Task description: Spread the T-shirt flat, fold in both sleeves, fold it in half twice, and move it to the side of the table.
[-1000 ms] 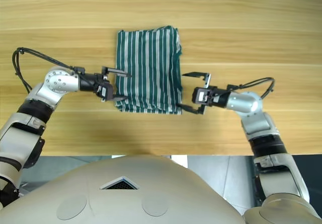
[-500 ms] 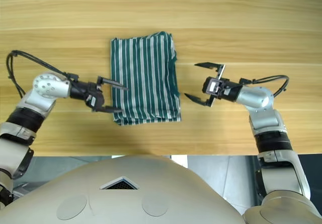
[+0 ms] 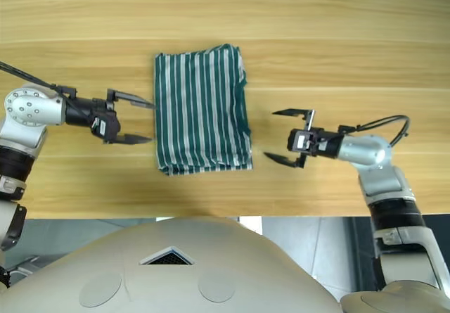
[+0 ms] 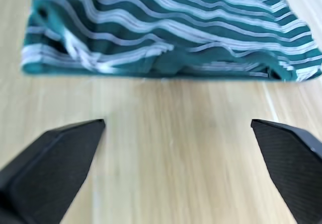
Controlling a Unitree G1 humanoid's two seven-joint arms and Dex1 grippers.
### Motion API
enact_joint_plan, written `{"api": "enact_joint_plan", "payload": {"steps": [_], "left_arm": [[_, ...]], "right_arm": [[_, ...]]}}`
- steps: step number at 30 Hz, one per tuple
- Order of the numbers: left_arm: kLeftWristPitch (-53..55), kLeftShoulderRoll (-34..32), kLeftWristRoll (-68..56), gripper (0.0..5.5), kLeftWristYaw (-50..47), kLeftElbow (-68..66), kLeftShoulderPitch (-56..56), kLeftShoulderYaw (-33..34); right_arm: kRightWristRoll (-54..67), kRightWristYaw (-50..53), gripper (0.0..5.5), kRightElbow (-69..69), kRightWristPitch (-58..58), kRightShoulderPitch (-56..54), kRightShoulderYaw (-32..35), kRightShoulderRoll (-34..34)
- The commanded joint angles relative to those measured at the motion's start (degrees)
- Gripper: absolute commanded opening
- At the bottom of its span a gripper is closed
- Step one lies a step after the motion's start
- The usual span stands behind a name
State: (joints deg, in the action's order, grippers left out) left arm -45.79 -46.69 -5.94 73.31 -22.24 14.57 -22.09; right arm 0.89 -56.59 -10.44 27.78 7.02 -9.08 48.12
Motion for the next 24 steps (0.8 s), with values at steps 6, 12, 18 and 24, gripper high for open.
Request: {"api": "enact_joint_plan", "payload": {"steps": [6, 12, 18, 24], "left_arm": [[2.3, -5.9, -1.4, 4.00, 1.4, 7.8, -9.4, 1.3], [3.5, -3.8, -0.5, 4.00, 1.1, 8.8, -10.6, -0.1], [3.0, 0.2, 3.2, 4.00, -1.0, 6.4, -9.5, -1.3], [3.5, 3.4, 4.8, 4.00, -1.4, 4.3, -8.4, -2.8]], "right_arm": [[2.5, -3.1, 5.38, 12.3, -2.5, 9.1, 0.9, 4.4], [-0.2, -1.4, 5.38, 12.9, -3.5, 6.0, -2.5, 0.8], [-5.2, 2.4, 5.38, 8.1, -2.1, 0.5, -5.2, -4.3], [-6.9, 3.3, 5.38, 5.9, -0.9, -0.9, -7.3, -5.3]]}}
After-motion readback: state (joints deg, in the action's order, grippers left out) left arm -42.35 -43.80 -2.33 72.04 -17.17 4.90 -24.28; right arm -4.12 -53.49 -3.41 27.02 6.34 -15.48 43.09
